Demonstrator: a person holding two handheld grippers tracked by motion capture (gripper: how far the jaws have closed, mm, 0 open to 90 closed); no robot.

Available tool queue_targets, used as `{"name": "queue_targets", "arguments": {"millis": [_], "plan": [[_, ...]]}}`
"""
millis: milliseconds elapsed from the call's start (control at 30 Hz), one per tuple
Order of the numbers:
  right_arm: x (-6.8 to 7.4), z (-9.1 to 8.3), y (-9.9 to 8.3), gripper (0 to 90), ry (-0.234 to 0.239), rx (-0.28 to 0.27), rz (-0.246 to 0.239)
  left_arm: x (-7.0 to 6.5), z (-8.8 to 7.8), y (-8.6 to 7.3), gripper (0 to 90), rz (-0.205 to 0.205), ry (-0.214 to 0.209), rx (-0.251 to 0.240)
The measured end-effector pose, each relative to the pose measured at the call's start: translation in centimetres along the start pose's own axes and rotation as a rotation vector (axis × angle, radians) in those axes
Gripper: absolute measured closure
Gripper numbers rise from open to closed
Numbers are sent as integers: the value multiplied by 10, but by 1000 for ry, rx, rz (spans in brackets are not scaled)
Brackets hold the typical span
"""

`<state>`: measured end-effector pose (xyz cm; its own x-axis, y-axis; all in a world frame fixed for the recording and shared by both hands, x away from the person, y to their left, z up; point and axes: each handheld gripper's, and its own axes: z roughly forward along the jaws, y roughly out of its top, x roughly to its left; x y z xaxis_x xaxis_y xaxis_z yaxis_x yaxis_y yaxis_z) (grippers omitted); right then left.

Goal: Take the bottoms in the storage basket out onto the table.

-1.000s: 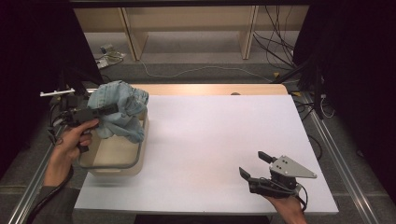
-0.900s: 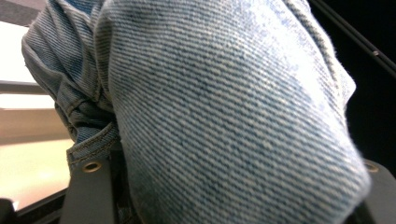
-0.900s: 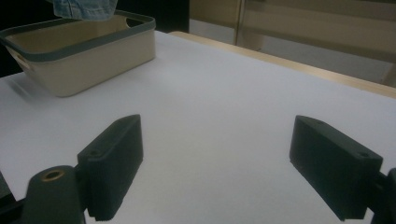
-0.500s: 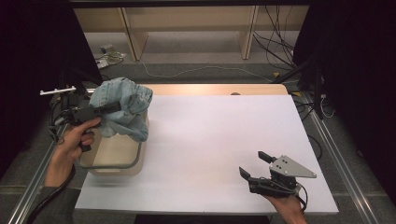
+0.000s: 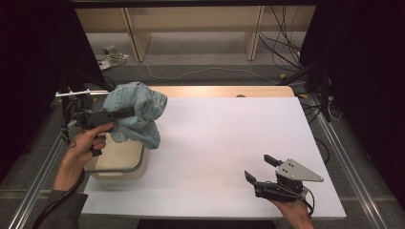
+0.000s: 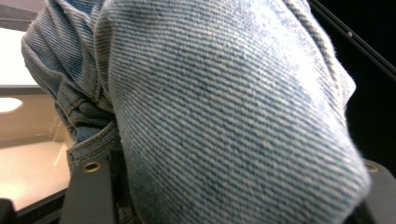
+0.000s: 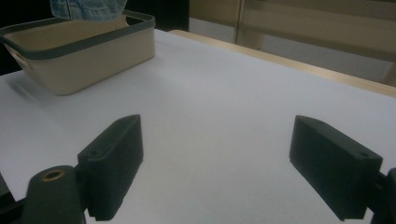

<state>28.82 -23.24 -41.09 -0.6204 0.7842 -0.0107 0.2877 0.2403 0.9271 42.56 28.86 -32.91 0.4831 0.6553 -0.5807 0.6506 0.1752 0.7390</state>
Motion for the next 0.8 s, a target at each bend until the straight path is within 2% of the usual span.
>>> {"name": "queue_targets", "arguments": {"millis": [300,800], "plan": [[0,0,0,186,3,-1,5,-8,10,-3,333,13,-33,26],[0,0,0,187,2,1,2,-16,30,-12,333,-1,-70,72]]}}
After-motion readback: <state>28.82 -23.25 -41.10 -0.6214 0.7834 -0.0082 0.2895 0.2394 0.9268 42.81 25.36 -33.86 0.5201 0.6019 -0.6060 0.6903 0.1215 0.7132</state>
